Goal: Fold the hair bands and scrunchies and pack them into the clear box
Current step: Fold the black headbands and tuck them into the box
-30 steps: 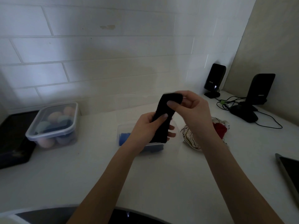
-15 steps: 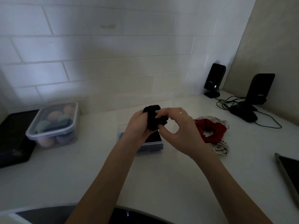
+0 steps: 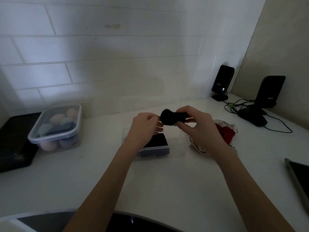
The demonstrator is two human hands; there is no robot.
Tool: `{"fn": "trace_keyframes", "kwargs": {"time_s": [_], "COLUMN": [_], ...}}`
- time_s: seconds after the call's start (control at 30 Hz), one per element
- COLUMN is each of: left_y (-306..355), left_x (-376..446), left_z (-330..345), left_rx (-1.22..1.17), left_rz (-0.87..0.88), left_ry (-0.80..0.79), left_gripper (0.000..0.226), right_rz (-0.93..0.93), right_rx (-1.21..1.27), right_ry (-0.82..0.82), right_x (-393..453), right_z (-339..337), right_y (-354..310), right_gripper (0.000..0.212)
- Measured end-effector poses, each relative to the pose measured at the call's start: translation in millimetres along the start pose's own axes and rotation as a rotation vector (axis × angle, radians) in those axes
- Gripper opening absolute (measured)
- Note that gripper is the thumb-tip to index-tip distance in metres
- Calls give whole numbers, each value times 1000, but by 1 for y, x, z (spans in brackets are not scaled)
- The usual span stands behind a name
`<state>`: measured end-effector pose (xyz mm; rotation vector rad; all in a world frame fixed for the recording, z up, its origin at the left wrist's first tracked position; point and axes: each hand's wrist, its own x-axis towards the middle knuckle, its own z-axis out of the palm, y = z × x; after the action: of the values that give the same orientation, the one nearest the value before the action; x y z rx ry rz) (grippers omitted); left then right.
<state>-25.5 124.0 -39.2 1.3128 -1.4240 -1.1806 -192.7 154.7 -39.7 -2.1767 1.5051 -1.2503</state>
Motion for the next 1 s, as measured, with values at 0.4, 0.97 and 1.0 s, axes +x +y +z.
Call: {"fn": "trace_keyframes", "kwargs": {"time_s": [0.4,0.97,1.0], "left_y": [-21,-25,-25], "left_x": [3,6,6], "left_z": [4,5,6], "left_rx": [805,896,901], "left_rz": [242,279,287], "left_ry": [-151,-211,-205], "left_gripper": [38,49,49], "right_rz": [-13,237,219], "right_rx": [-733,-583,-609], "right_ry": [-327,-525,-494], "right_x": [15,33,32], "right_z": [4,-2,-2], "right_y": [-7,-9,-10], "right_gripper": [23,10,10]}}
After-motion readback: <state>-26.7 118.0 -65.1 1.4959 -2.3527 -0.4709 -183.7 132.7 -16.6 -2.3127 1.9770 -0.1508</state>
